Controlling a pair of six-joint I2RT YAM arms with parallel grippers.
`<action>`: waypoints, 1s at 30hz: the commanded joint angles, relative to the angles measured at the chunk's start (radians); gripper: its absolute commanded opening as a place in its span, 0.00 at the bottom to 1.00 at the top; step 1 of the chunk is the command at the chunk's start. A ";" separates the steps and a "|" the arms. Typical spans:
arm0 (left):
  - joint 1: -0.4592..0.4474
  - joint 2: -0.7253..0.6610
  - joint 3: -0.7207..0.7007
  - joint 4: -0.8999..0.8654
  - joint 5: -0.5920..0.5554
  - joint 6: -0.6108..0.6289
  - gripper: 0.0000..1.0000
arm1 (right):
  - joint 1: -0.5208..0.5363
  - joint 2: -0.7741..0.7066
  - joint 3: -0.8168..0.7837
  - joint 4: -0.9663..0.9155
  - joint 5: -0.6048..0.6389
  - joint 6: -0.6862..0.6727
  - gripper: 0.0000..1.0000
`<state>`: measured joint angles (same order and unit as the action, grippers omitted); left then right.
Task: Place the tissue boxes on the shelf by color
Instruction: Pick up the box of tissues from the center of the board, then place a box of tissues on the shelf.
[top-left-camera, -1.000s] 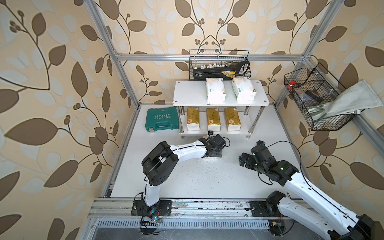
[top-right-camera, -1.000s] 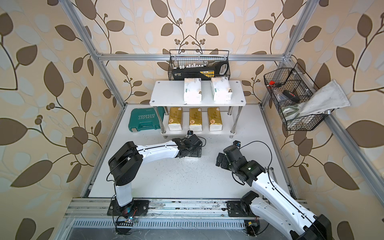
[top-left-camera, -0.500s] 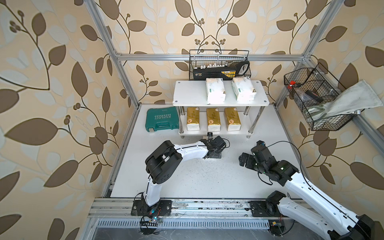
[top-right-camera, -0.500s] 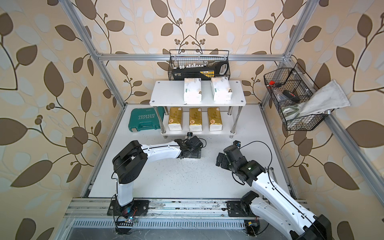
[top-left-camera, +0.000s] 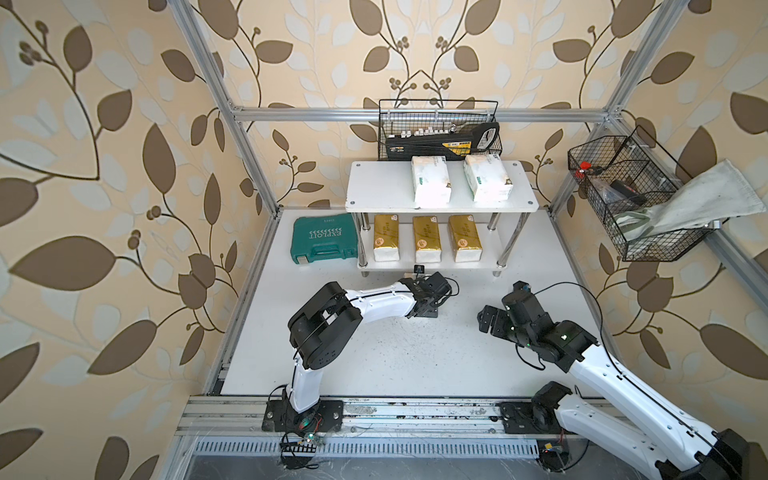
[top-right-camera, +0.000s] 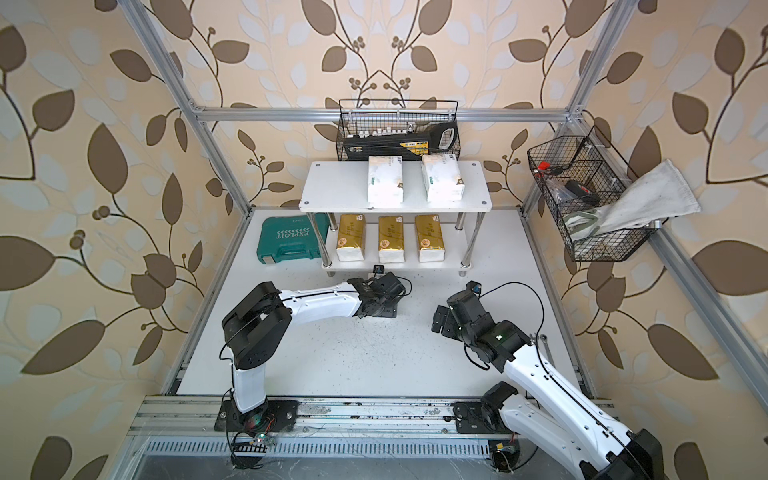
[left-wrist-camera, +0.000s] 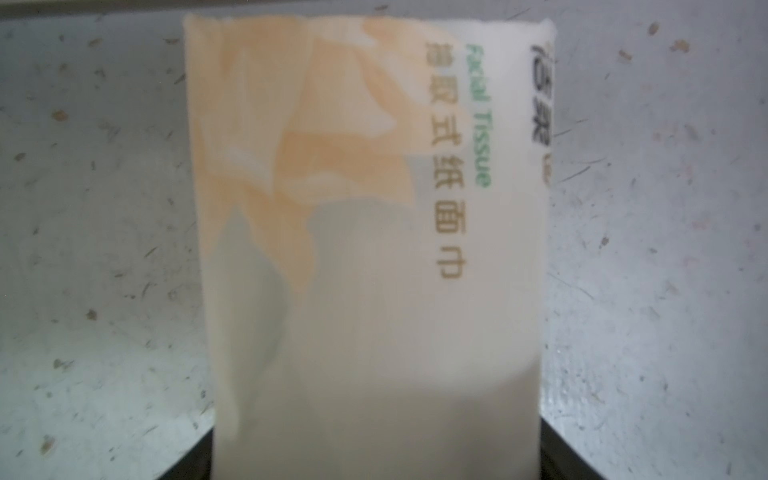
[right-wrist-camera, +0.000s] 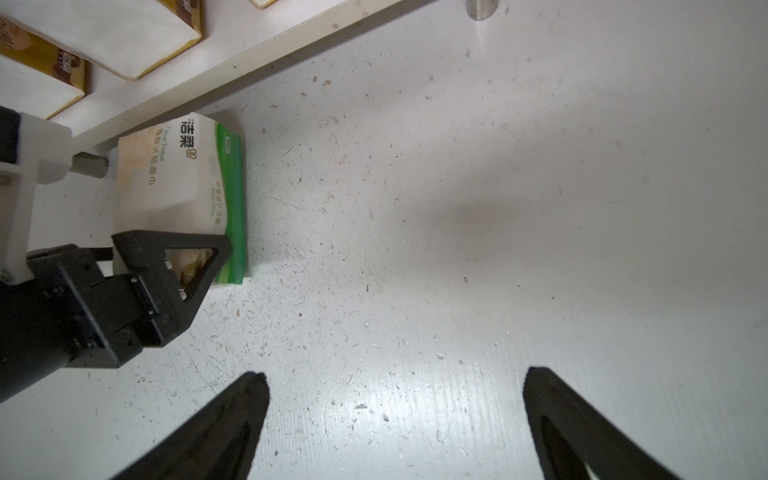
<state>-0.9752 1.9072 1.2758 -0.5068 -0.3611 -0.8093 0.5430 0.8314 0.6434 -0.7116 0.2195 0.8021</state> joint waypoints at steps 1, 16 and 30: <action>-0.039 -0.134 -0.005 -0.112 -0.071 -0.010 0.78 | -0.002 -0.006 0.001 0.000 -0.005 -0.014 0.99; -0.129 -0.582 0.013 -0.398 -0.124 -0.081 0.76 | -0.004 0.008 0.018 0.021 -0.022 -0.015 0.99; 0.017 -0.583 0.489 -0.582 -0.190 0.157 0.78 | -0.003 0.023 0.045 0.034 -0.051 -0.009 0.99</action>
<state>-1.0260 1.2984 1.6768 -1.0645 -0.5343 -0.7509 0.5426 0.8539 0.6514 -0.6853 0.1837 0.8013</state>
